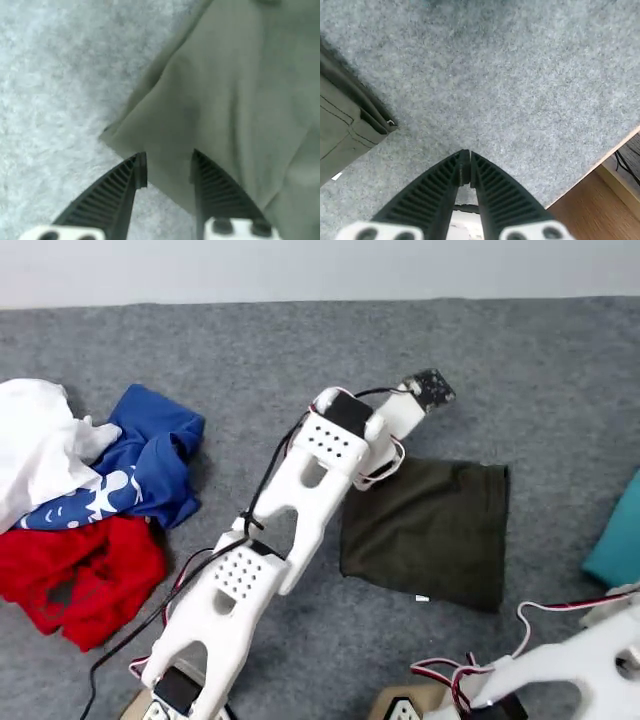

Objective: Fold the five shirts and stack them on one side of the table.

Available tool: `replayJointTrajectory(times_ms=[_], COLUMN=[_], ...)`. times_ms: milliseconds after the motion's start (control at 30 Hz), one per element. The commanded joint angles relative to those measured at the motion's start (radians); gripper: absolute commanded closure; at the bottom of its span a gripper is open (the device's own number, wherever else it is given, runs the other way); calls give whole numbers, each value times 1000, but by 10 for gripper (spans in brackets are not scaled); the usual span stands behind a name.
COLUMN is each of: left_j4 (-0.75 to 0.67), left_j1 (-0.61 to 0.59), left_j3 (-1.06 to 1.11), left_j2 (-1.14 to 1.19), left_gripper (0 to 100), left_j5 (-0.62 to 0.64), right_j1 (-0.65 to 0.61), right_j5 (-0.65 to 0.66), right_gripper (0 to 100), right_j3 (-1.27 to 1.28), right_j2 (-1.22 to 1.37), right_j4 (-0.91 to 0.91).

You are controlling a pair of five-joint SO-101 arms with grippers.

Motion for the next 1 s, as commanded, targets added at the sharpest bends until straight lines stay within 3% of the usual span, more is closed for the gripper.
replayJointTrajectory(times_ms=[0,233,467,967], left_j4=[34,40,57,75], left_j1=[15,5,-52,-44], left_j3=[-110,-153,-151,-159], left_j2=[43,118,121,110], left_gripper=[836,843,942,917], left_j5=[-14,-9,-14,-14], right_j1=[7,7,7,5], right_j5=[11,11,11,11], right_gripper=[988,988,988,988], right_j3=[-6,-6,-6,-6], right_j2=[-33,-33,-33,-30], right_j4=[-4,-4,-4,-4])
